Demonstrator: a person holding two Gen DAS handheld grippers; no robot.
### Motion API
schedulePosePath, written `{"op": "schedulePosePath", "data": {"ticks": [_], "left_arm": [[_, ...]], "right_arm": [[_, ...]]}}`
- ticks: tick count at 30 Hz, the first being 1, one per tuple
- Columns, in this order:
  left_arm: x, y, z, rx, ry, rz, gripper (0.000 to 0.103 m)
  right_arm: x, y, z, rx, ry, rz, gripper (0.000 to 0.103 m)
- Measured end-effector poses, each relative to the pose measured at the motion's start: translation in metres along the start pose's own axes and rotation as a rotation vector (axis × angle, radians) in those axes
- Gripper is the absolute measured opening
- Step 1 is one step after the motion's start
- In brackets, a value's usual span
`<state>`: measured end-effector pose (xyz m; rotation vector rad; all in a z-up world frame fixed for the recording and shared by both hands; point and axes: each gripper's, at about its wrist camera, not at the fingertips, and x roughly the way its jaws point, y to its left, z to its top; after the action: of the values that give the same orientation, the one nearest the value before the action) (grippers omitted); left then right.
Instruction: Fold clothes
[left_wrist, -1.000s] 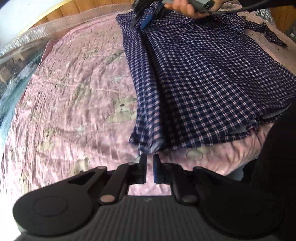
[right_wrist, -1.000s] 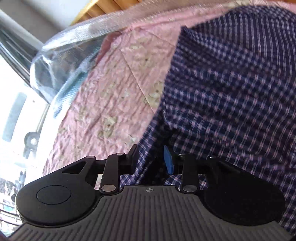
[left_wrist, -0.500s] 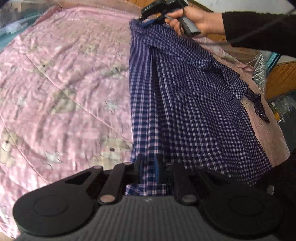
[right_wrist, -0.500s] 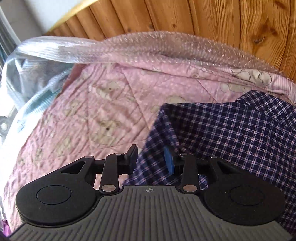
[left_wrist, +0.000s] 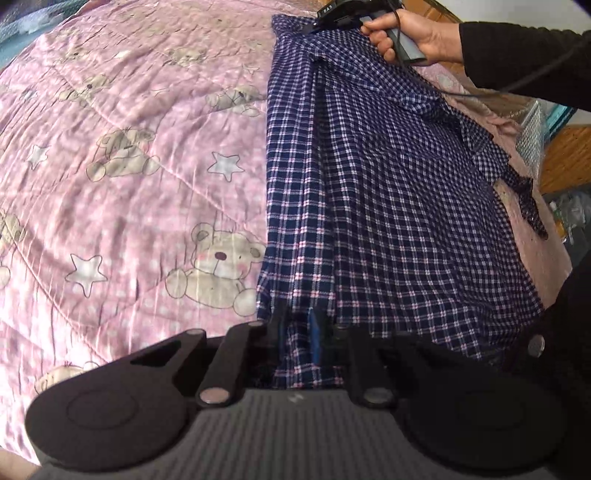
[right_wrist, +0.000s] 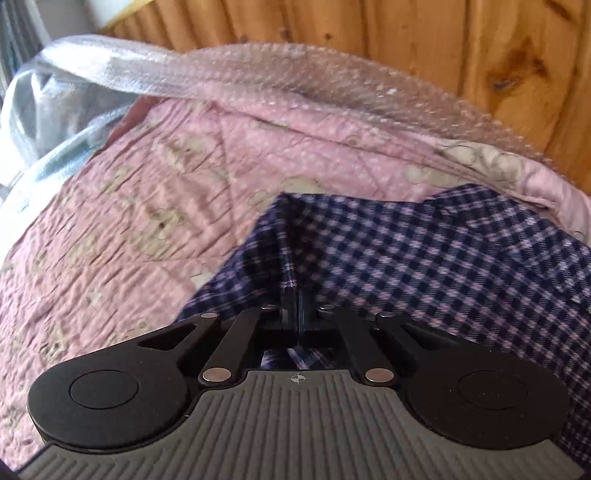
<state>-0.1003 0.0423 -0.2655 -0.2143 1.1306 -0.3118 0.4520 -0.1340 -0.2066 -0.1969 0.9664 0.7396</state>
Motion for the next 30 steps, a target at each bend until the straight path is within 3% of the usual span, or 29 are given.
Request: {"op": "schedulePosePath", "data": {"ticks": [2, 5, 7, 9, 12, 14, 15, 16, 17, 26, 28, 29, 30], "left_arm": [[-0.002, 0.001, -0.003, -0.013, 0.0, 0.006, 0.014], [-0.002, 0.002, -0.002, -0.038, 0.006, 0.012, 0.014], [0.0, 0.0, 0.0, -0.035, 0.014, 0.024, 0.014], [0.0, -0.001, 0.001, -0.03, 0.02, 0.029, 0.014], [0.001, -0.003, 0.002, -0.022, 0.03, 0.038, 0.014], [0.001, -0.004, 0.003, -0.017, 0.036, 0.044, 0.014], [0.001, -0.004, 0.004, -0.014, 0.038, 0.046, 0.014], [0.002, -0.005, 0.004, -0.013, 0.038, 0.048, 0.014], [0.002, -0.005, 0.004, -0.015, 0.036, 0.05, 0.014], [-0.014, -0.008, 0.016, -0.038, -0.02, 0.033, 0.014], [-0.018, -0.009, 0.019, -0.043, -0.034, 0.028, 0.014], [-0.02, -0.009, 0.02, -0.045, -0.04, 0.026, 0.014], [-0.022, -0.01, 0.022, -0.048, -0.047, 0.024, 0.015]], "right_arm": [[0.007, -0.011, -0.003, 0.027, 0.014, -0.024, 0.0], [0.006, -0.014, 0.0, 0.036, 0.017, 0.014, 0.0], [-0.008, -0.012, 0.009, 0.069, -0.051, 0.073, 0.011], [-0.018, -0.01, 0.02, 0.095, -0.123, 0.103, 0.042], [-0.01, -0.006, 0.038, 0.123, -0.134, 0.139, 0.045], [0.011, -0.001, 0.041, 0.122, -0.058, 0.182, 0.046], [0.023, 0.002, 0.039, 0.103, -0.006, 0.197, 0.034], [0.031, 0.006, 0.036, 0.078, 0.025, 0.194, 0.013], [0.033, 0.006, 0.034, 0.07, 0.023, 0.184, 0.0], [0.043, -0.012, 0.023, 0.155, -0.014, 0.128, 0.0], [0.031, -0.009, 0.025, 0.134, -0.027, 0.084, 0.019], [0.011, -0.005, 0.024, 0.122, -0.078, 0.058, 0.045], [-0.008, -0.002, 0.022, 0.109, -0.129, 0.031, 0.051]]}}
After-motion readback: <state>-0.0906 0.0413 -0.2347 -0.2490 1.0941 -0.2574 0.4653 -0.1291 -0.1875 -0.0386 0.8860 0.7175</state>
